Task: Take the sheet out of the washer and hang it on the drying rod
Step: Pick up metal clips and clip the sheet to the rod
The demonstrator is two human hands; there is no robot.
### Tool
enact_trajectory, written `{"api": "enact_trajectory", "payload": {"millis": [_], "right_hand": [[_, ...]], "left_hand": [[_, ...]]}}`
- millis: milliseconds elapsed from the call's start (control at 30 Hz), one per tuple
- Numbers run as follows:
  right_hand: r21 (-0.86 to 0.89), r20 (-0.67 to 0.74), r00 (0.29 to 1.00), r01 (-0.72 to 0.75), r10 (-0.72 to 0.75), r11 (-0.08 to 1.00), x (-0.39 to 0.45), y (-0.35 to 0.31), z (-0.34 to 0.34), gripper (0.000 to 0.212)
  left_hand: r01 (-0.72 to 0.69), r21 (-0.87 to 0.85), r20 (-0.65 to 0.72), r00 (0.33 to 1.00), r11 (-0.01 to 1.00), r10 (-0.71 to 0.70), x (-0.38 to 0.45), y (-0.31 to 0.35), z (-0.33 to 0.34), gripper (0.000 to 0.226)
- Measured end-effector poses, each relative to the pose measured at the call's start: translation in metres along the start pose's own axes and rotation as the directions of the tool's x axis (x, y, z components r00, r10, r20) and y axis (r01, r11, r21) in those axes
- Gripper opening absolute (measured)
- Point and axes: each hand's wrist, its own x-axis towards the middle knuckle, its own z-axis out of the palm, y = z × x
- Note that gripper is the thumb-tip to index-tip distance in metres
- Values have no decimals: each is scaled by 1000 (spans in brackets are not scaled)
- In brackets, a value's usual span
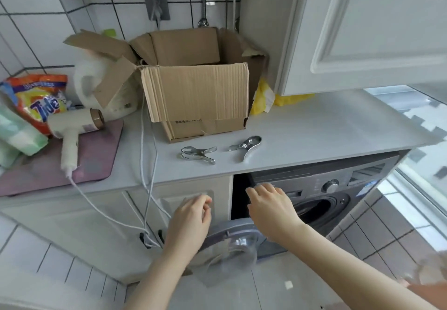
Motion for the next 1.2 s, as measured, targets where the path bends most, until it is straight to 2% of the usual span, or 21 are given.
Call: {"api": "enact_trajectory", "payload": {"millis": [100,233,367,533,633,767,867,1100,1200], "right_hand": [[12,-18,999,-29,29,1000,26,0,7,21],[8,-25,996,-82,83,997,57,6,15,26],[2,-44,995,-91,91,996,83,15,17,46],[-17,-26,999,-29,29,999,113,35,16,75],[-34,15,1000,13,-13,999,129,49,20,87],[3,54,993,108,-108,994,139,59,27,84],[-12,70,989,131,-130,991,144,63,35,81],[63,51,989,139,-142,988,152,68,41,72],[89,112,985,119,-129,989,151,66,34,68]], "left_hand": [[-68,37,-28,997,997,69,32,-19,-6,14],[-118,107,-33,992,987,122,66,-37,-8,18],[-148,139,-25,988,979,153,94,-42,-2,30],[-171,140,-30,984,975,177,125,-41,12,44],[-165,157,38,986,974,161,140,-38,19,54],[-118,212,168,982,970,83,156,-32,25,66],[-93,275,230,973,957,28,162,-32,28,67],[-76,263,168,985,962,32,165,-38,30,57],[-83,280,151,988,956,42,164,-37,29,57]]}}
